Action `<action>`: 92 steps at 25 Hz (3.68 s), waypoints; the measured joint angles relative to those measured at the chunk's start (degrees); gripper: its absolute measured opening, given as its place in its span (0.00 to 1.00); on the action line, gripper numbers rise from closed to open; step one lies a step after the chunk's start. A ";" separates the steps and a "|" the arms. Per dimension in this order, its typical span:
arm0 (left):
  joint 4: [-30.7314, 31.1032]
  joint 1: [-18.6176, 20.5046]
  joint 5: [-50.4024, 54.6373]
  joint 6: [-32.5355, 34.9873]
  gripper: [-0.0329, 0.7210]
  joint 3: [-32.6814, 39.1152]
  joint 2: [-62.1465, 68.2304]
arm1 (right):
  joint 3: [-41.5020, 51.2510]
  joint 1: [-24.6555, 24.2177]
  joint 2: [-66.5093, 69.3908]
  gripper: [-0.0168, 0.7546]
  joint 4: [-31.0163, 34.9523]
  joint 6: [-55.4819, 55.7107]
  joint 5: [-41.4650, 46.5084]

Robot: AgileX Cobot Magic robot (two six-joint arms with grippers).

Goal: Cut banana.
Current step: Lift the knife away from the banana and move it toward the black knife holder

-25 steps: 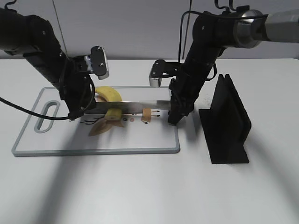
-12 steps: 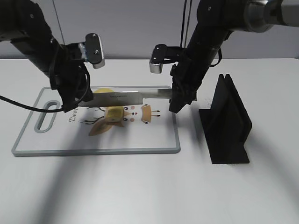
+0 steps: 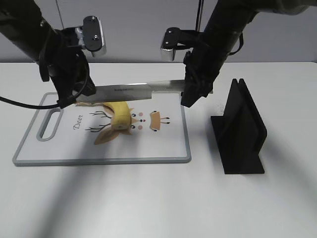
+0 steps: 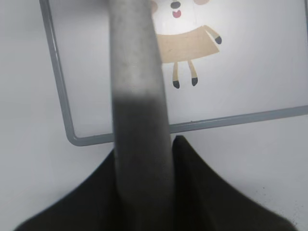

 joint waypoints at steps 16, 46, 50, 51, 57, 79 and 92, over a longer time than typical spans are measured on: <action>-0.79 -0.28 6.91 -0.42 0.07 0.00 -10.64 | 0.00 0.21 -9.99 0.28 0.92 -2.68 4.92; 4.52 3.26 -9.36 -21.21 0.86 0.00 -22.64 | 0.00 0.21 -19.25 0.25 -0.30 -0.78 5.74; 4.89 7.56 -6.67 -32.04 0.84 0.00 -27.28 | 0.00 0.21 -22.11 0.25 -0.85 9.88 5.81; 5.00 8.78 -4.97 -34.79 0.84 0.00 -28.18 | 0.00 0.21 -22.76 0.25 -1.24 13.17 5.81; 15.10 14.46 9.14 -54.52 0.83 0.00 -33.35 | 0.00 0.21 -26.63 0.25 -4.20 29.64 5.87; 25.87 17.48 25.78 -72.27 0.83 24.61 -68.99 | 28.81 0.21 -51.61 0.25 -19.19 75.69 -3.10; 24.34 17.48 27.27 -72.39 0.83 41.34 -100.11 | 41.05 0.21 -53.88 0.25 -20.26 80.43 -10.20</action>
